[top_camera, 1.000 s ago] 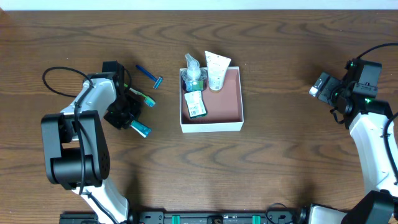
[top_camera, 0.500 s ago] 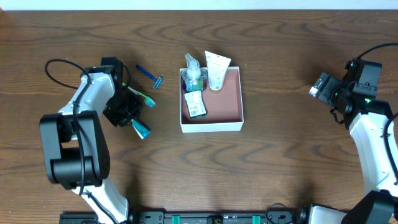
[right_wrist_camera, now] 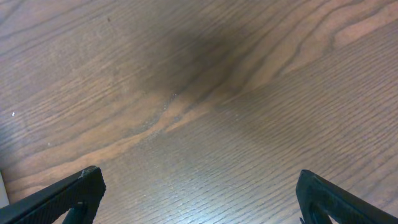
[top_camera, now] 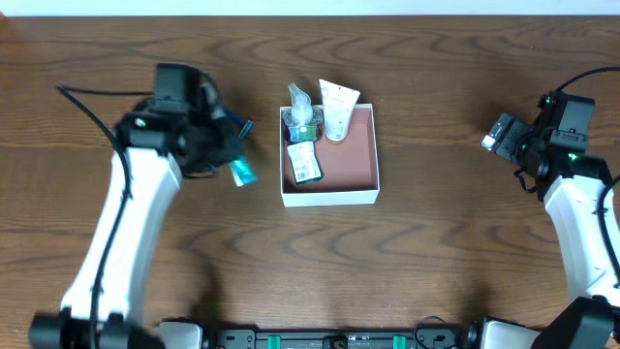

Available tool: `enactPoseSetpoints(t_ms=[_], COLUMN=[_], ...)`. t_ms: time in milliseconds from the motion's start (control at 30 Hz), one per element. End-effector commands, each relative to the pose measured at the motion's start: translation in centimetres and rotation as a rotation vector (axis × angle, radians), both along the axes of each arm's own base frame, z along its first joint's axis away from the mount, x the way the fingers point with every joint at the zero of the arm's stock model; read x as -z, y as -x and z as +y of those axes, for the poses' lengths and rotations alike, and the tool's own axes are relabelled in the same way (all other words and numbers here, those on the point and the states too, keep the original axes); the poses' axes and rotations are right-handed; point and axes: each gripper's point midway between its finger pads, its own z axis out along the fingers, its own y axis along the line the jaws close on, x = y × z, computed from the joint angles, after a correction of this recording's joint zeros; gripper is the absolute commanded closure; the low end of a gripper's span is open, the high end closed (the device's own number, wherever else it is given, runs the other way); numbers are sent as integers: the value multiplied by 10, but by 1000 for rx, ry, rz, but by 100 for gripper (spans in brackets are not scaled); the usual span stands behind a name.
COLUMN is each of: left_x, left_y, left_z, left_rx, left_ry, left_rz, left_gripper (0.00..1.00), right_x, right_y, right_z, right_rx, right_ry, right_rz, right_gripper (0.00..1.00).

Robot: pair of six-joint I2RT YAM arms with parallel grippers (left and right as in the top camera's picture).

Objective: Pack container
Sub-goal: 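Carry the toothpaste tube into the box and release it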

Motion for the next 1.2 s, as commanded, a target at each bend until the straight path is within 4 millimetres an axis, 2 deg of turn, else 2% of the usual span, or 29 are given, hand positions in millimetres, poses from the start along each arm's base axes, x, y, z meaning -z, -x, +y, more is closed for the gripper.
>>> enactPoseSetpoints(t_ms=[0, 133, 267, 400, 567, 667, 833, 1000, 1067, 1167], left_x=[-32, -46, -44, -34, -8, 9, 26, 24, 23, 21], left_y=[9, 17, 23, 23, 15, 9, 4, 1, 1, -1], left_z=[-40, -79, -115, -151, -188, -201, -207, -209, -210, -211], left_rx=[200, 303, 383, 441, 483, 482, 480, 478, 477, 475], left_ry=[-5, -106, -184, -216, -220, -216, -223, -217, -213, -208], left_rz=[-142, -264, -331, -372, -382, -369, -348, -360, -366, -374], left_gripper=[81, 81, 81, 81, 80, 80, 80, 48, 43, 41], right_x=[-10, -10, -10, -10, -10, -10, -10, -10, -10, -10], right_y=[-1, -1, -1, -1, -1, -1, -1, -1, -1, -1], right_z=[-6, -6, -6, -6, -6, -6, -6, -6, -6, -6], right_rx=[9, 9, 9, 9, 9, 9, 9, 9, 9, 9], right_ry=[18, 18, 18, 18, 18, 18, 18, 18, 18, 18], right_rz=[-23, -22, -23, -23, -23, -22, -23, -22, -23, -23], right_gripper=[1, 1, 1, 1, 1, 1, 1, 1, 1, 1])
